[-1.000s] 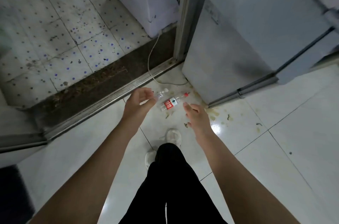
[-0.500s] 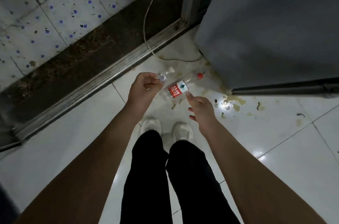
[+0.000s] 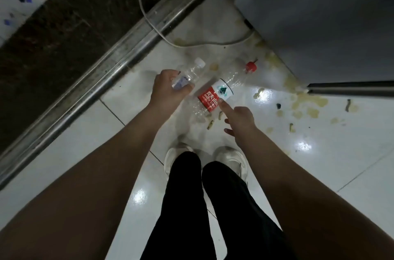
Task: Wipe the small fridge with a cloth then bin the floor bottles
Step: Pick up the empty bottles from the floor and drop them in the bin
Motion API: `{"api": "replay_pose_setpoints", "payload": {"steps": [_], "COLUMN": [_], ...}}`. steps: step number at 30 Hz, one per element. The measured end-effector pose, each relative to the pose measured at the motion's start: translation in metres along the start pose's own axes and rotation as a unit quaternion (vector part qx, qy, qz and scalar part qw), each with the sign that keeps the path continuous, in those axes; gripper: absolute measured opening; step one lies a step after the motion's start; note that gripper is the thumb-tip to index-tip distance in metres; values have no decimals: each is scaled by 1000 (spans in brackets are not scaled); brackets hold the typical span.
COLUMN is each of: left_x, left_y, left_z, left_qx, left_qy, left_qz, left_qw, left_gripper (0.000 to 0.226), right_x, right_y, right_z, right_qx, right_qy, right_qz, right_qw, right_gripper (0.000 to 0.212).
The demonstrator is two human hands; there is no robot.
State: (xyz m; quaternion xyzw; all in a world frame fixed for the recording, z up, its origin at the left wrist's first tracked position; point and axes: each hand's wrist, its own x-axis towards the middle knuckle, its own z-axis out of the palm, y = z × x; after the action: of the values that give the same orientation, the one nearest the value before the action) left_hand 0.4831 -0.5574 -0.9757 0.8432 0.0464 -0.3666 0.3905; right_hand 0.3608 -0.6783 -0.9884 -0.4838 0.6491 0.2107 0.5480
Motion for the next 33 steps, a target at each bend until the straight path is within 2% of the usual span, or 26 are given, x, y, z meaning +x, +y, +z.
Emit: {"api": "replay_pose_setpoints", "payload": {"steps": [3, 8, 12, 16, 21, 25, 28, 32, 33], "left_x": [29, 68, 85, 93, 83, 53, 18, -32, -47], "left_y": [-20, -52, -67, -72, -68, -51, -27, 5, 15], "left_z": [11, 26, 37, 40, 31, 13, -4, -26, -32], "left_qx": [37, 99, 137, 186, 173, 151, 119, 82, 71], "left_qy": [11, 20, 22, -9, -17, -36, -49, -55, -58], "left_qz": [-3, 21, 57, 51, 45, 23, 6, 8, 10], "left_qw": [999, 995, 989, 981, 984, 988, 992, 995, 996], "left_gripper": [56, 60, 59, 69, 80, 86, 72, 31, 28], "right_x": [30, 60, 75, 84, 74, 37, -3, -69, -86], "right_y": [3, -3, -6, -4, 3, 8, 10, 11, 11], "right_z": [15, 35, 46, 52, 43, 25, 5, -24, -32], "right_qx": [15, 12, 32, 56, 64, 102, 156, 187, 189], "right_qy": [25, 82, 104, 115, 80, 60, 57, 50, 53], "right_qz": [3, 24, 34, 31, -6, -21, -34, -67, -77], "right_qw": [1000, 996, 993, 991, 995, 993, 986, 979, 978], "right_gripper": [57, 84, 87, 79, 44, 31, 25, 26, 26]}}
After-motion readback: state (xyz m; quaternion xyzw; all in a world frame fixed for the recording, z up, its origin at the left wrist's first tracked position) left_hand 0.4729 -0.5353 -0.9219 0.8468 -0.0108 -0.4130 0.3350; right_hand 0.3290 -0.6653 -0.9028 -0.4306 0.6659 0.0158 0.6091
